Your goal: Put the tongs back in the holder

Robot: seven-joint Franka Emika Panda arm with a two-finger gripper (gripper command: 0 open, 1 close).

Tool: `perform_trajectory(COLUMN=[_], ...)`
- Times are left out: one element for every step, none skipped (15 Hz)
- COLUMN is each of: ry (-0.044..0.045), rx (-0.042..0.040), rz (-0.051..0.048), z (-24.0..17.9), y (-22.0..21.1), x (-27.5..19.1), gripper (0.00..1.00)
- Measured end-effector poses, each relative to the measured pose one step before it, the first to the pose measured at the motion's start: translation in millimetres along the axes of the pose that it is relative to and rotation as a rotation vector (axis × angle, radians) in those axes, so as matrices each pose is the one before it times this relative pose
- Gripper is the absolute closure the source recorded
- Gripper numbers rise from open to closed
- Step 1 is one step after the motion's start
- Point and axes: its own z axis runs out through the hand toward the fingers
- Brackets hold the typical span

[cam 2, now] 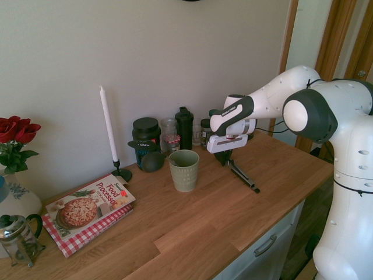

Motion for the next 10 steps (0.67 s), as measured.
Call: perform_trajectory(ry=[-0.00118,-0.001,-0.00113,-0.00151,-0.00165,-0.00043,-0.00224,-0.00405,0.00015,0.00344], rx=[0.00249,0.00209,0.00161,0.00229,0.00234,0.00164,-0.00052,-0.00058,0.00506,0.0104], rz=[0.00154,0.00078,0.00163,0.00172,-0.00108,-0.00344,-0.00331,-0.00453,-0.00714,-0.00948], z=[-0.09,-0.11,-0.06,-0.06,-0.63,-0.76,-0.62,-1.69,-6.4,-11.85], y=[-0.2,-0.36,0.03,0.24,0.17,-0.4,-0.59,-1.56,-2.89,-3.91], x=[-0.09,-0.23,0.02,0.24,0.12,-0.26,-0.91,-2.22,-3.32,-4.55], gripper=[1.0,1.0,1.0,1.0,1.0,1.0,1.0,1.0,1.0,1.0])
